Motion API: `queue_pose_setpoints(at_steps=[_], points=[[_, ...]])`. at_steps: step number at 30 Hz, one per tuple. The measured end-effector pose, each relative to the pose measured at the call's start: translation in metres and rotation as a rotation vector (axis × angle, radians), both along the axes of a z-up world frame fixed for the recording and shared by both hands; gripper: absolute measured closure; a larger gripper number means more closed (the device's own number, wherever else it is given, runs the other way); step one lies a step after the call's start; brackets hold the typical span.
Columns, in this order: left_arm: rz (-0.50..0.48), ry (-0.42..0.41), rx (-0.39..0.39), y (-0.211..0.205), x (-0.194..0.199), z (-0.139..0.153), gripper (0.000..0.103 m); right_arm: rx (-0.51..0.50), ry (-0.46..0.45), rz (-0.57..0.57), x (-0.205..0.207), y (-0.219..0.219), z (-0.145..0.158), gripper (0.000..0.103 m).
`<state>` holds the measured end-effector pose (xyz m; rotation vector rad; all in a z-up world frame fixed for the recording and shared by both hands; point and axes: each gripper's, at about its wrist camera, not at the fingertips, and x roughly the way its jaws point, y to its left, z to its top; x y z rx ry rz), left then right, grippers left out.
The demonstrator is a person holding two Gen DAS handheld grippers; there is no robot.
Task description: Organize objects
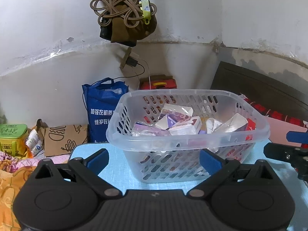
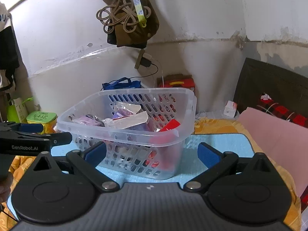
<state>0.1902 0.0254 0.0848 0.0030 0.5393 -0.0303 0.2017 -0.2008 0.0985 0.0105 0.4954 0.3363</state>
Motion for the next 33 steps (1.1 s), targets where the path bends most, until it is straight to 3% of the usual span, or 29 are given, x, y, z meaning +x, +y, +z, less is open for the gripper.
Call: queue_pose_setpoints(at_steps=[33], points=[[-0.009, 0.004, -0.010, -0.0023, -0.0002, -0.0023, 0.002, 0.000, -0.001, -0.011, -0.0012, -0.0014, -0.0021, 0.000]])
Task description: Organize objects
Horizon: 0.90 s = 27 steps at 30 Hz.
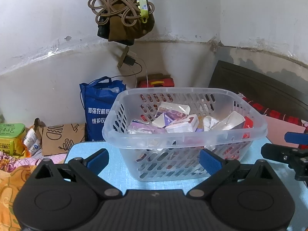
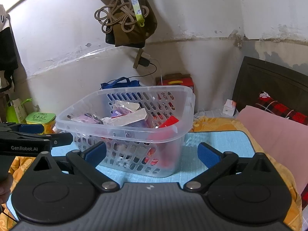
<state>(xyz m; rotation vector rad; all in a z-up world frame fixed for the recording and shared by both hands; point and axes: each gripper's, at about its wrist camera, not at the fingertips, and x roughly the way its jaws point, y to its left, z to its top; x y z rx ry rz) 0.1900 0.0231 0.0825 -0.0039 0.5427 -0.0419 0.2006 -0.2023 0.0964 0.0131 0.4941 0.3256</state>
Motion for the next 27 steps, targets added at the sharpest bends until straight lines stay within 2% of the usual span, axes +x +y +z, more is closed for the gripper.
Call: queue_pose_setpoints(at_steps=[27], points=[[-0.012, 0.001, -0.009, -0.0036, -0.0020, 0.0004, 0.002, 0.004, -0.005, -0.004, -0.0033, 0.0041, 0.0011, 0.000]])
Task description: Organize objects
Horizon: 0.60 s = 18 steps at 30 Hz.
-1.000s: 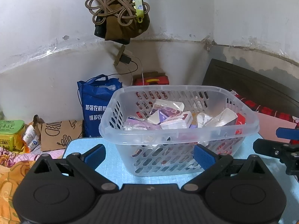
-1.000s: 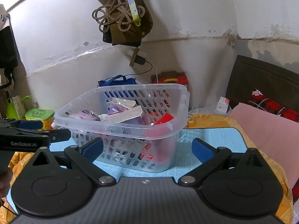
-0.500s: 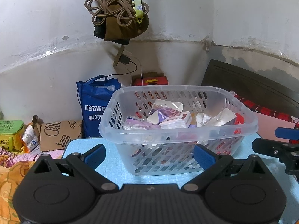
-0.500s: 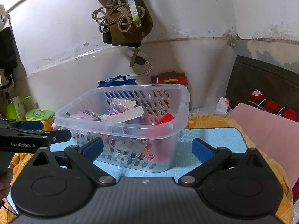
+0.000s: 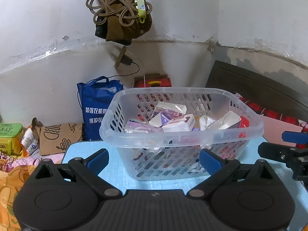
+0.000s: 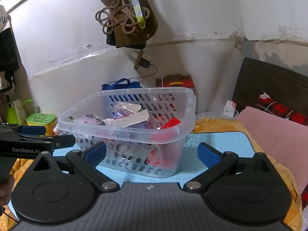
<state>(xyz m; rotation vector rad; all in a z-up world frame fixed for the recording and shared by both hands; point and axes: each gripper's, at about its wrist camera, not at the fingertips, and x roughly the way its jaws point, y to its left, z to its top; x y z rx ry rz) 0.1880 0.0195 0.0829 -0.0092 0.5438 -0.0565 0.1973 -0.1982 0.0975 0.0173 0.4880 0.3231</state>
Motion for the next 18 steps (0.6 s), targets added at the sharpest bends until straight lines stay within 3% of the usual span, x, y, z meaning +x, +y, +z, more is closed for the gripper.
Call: queue_pose_setpoints(at_steps=[18], points=[[-0.001, 0.002, -0.001, -0.0021, 0.0002, -0.0011, 0.002, 0.000, 0.002, -0.002, -0.0009, 0.0020, 0.0006, 0.000]])
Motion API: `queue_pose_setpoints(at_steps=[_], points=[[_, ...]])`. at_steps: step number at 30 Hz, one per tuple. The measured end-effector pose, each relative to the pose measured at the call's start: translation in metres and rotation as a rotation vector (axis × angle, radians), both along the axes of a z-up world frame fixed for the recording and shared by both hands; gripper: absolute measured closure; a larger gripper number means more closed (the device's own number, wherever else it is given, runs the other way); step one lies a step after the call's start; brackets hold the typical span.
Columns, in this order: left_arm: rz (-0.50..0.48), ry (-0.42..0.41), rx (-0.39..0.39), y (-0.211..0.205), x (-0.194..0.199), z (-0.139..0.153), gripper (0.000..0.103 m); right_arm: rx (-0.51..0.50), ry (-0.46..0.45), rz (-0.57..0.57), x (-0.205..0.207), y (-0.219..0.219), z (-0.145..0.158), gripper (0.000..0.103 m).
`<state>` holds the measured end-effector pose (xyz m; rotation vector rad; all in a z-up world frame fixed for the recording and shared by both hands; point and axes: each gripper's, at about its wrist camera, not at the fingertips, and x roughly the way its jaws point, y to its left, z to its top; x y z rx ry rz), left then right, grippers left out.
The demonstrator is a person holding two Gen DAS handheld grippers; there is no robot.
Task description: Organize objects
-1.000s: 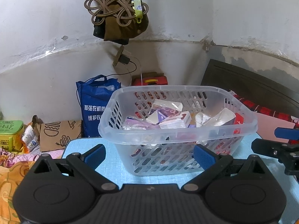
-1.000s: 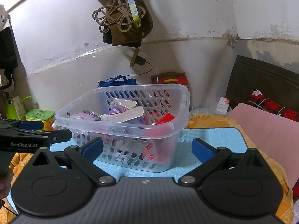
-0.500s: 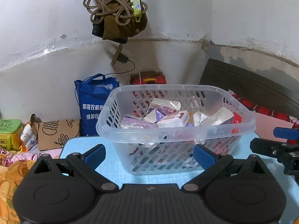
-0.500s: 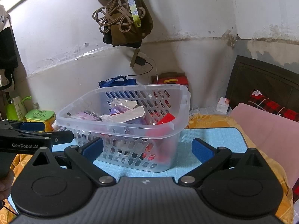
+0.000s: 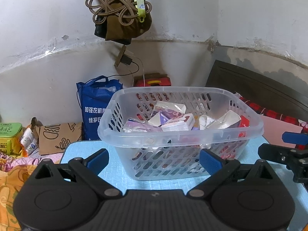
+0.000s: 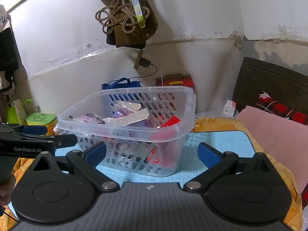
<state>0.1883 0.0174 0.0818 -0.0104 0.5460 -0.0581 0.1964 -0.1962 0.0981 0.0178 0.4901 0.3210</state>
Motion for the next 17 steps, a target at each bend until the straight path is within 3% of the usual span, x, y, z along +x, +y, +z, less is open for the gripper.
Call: queue_pose_setpoints(at_steps=[17], points=[[0.006, -0.020, 0.006, -0.0031, 0.0019, -0.0038, 0.002, 0.002, 0.012, -0.008, 0.0016, -0.0033, -0.0048, 0.000]])
